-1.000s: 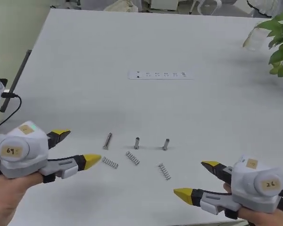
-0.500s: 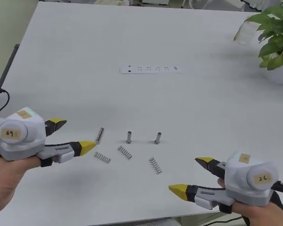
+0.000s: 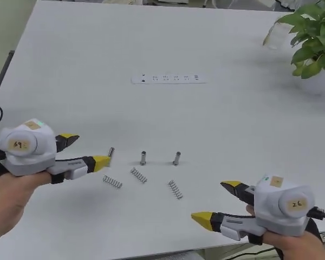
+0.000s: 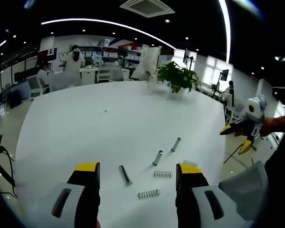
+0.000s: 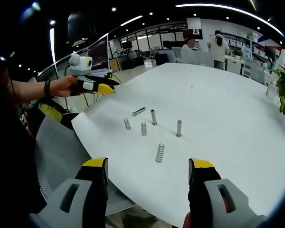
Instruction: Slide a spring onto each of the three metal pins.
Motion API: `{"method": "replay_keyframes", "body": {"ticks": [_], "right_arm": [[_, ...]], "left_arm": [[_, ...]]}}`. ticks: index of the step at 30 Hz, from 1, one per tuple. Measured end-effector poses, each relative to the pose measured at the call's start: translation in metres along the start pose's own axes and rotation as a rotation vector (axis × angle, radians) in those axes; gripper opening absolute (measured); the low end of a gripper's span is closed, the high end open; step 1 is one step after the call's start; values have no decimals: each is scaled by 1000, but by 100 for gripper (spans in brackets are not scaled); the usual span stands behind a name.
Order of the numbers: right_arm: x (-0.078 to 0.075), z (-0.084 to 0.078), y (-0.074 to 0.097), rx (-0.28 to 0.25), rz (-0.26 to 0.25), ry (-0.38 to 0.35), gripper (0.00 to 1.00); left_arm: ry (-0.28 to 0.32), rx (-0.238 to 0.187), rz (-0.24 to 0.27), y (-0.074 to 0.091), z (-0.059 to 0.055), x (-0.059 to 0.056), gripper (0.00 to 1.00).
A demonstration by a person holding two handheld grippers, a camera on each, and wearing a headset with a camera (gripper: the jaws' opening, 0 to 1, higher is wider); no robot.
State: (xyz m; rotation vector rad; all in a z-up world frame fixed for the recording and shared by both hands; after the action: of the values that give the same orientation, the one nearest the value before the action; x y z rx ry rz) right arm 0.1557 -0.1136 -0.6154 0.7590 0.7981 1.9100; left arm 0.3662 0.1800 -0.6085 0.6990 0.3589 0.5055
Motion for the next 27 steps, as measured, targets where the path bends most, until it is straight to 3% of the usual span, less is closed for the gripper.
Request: {"method": "replay_keyframes", "body": {"ticks": [16,27], "right_arm": [[-3,4,-5,14,14,12,67],[-5,7,-8,24,17,17,66]], "left_arm": [[11,28,9,-26,7,10,55],[35,58,3,-48,5,16,51]]}}
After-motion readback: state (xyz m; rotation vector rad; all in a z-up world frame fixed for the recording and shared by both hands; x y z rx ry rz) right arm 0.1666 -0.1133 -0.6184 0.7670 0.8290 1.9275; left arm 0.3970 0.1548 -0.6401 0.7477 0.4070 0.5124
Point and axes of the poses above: the centre of the closed fingertips' face, and the gripper's own axes: y roughly backward along the fingers, x roughly to its left, z roughly out of its top, the point moved 9 cm from there along y, roughly backward along the fingers, and after that the axes turned 14 degrees about x, right-handed, at the moved point
